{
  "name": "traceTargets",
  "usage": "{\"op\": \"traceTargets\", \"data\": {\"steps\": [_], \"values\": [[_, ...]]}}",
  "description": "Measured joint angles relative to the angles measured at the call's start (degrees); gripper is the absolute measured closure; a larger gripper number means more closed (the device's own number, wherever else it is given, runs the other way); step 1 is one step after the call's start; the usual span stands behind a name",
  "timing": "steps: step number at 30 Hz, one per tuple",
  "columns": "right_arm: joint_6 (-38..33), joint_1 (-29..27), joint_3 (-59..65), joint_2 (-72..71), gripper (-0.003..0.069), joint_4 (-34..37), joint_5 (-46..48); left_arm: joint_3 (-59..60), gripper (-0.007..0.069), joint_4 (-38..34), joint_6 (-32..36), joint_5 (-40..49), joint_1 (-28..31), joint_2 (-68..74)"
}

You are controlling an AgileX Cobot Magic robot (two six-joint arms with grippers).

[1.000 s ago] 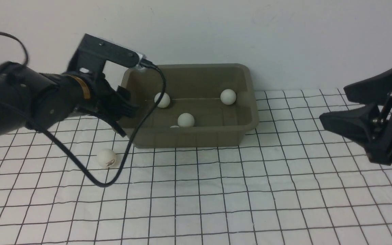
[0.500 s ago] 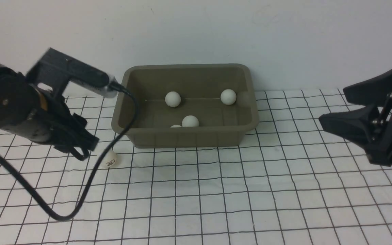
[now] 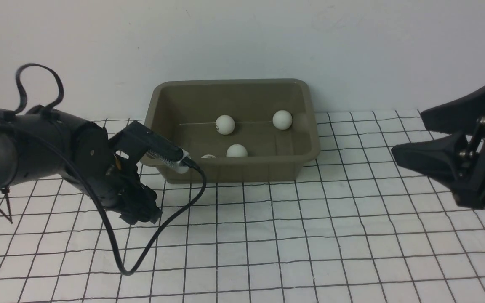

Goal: Put the table tennis balls into the box on the white checkered tablecloth.
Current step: 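Reach for and grasp a ping pong ball on the table beside the basket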

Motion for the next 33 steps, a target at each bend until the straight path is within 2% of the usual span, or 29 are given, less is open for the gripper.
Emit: {"op": "traceTargets", "data": {"steps": [7,14,22,33], "values": [[-0.07,0.00,0.00,0.00,0.0197,0.70,0.66,0.00,0.0174,0.62,-0.73,-6.96,0.00,1.30],[-0.20,0.00,0.00,0.00,0.0197,0.74,0.85,0.00,0.0174,2.98,-1.10,-6.06,1.32,1.35],[-0.43,0.00,0.00,0.00,0.0197,0.80,0.89,0.00,0.0174,4.48,-1.49,-10.68,4.36,2.51],[-3.02,0.00,0.00,0.00,0.0197,3.14,0.84,0.00,0.0174,4.48,-1.49,-13.57,4.49,7.14]]}}
